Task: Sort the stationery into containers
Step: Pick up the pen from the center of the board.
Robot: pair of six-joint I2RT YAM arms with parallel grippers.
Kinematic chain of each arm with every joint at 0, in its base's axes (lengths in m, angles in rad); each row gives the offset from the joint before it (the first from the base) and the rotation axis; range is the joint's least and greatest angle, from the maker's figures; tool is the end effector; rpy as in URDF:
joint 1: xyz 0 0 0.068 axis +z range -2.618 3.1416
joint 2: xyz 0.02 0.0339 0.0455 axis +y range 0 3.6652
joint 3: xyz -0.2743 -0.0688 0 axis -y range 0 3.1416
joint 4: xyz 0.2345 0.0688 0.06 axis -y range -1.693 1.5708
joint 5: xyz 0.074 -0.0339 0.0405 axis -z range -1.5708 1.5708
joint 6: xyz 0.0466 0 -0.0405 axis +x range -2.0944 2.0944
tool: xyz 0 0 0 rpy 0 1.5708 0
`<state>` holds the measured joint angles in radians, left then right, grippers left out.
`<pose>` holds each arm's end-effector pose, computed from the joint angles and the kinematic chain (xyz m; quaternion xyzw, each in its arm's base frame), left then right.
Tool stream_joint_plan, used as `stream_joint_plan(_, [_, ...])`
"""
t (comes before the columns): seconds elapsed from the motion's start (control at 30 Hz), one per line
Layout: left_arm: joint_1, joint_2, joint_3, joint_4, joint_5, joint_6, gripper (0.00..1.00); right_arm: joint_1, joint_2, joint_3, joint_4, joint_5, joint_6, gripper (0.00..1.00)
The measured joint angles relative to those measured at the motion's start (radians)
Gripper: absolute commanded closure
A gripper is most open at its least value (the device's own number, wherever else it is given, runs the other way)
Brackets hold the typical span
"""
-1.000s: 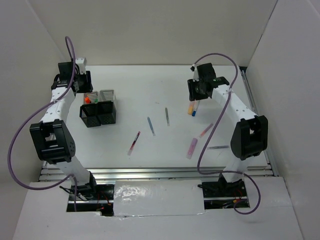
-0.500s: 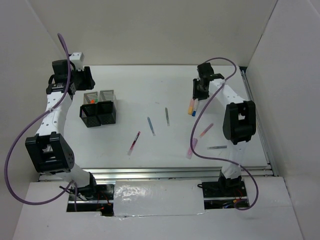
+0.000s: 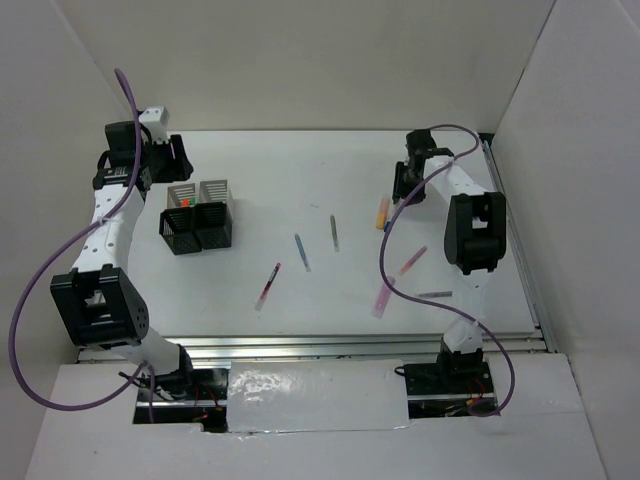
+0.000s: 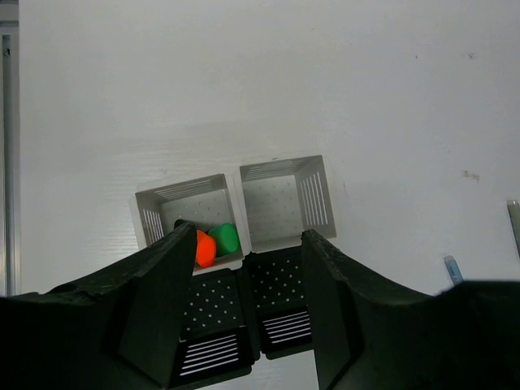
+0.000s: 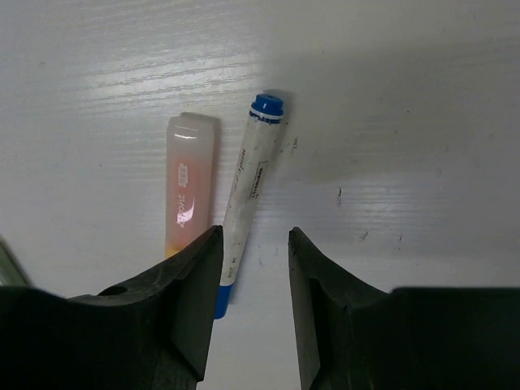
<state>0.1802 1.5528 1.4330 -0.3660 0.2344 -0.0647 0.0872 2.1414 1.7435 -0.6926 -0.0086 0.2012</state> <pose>0.3567 0.0540 0.3636 -0.0440 0.8516 -0.0704 0.5177 0.4615 0.0407 0.2018 0.0543 0.9698 0.0383 0.2348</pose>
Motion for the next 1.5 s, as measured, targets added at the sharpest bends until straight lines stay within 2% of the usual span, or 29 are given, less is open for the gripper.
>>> stream_joint_plan(0.1, [0.0, 0.0, 0.0, -0.001, 0.0, 0.0, 0.33, 0.002, 0.019, 0.011, -0.006, -0.015, 0.0, 0.52])
stream_joint_plan(0.67, [-0.001, 0.0, 0.0, -0.022, 0.006, -0.019, 0.33, 0.008, 0.064, 0.048, -0.012, -0.014, 0.0, 0.53])
stream_joint_plan(1.0, [0.0, -0.019, 0.0, -0.041, 0.006, -0.017, 0.33, 0.029, 0.109, 0.063, -0.021, 0.032, -0.009, 0.62])
stream_joint_plan(1.1, [0.0, -0.026, 0.0, -0.041, 0.007, -0.017, 0.32, 0.033, 0.109, 0.063, -0.027, 0.045, -0.012, 0.61])
stream_joint_plan(1.27, [0.0, -0.027, 0.0, -0.048, 0.021, -0.016, 0.26, 0.035, 0.11, 0.065, -0.037, 0.06, -0.023, 0.63])
stream_joint_plan(1.33, [0.002, -0.027, 0.002, -0.053, 0.036, -0.014, 0.19, 0.037, 0.118, 0.077, -0.046, 0.063, -0.029, 0.63])
stream_joint_plan(1.5, [0.009, -0.027, 0.035, -0.068, 0.068, -0.014, 0.17, 0.039, 0.145, 0.117, -0.06, 0.067, -0.042, 0.68])
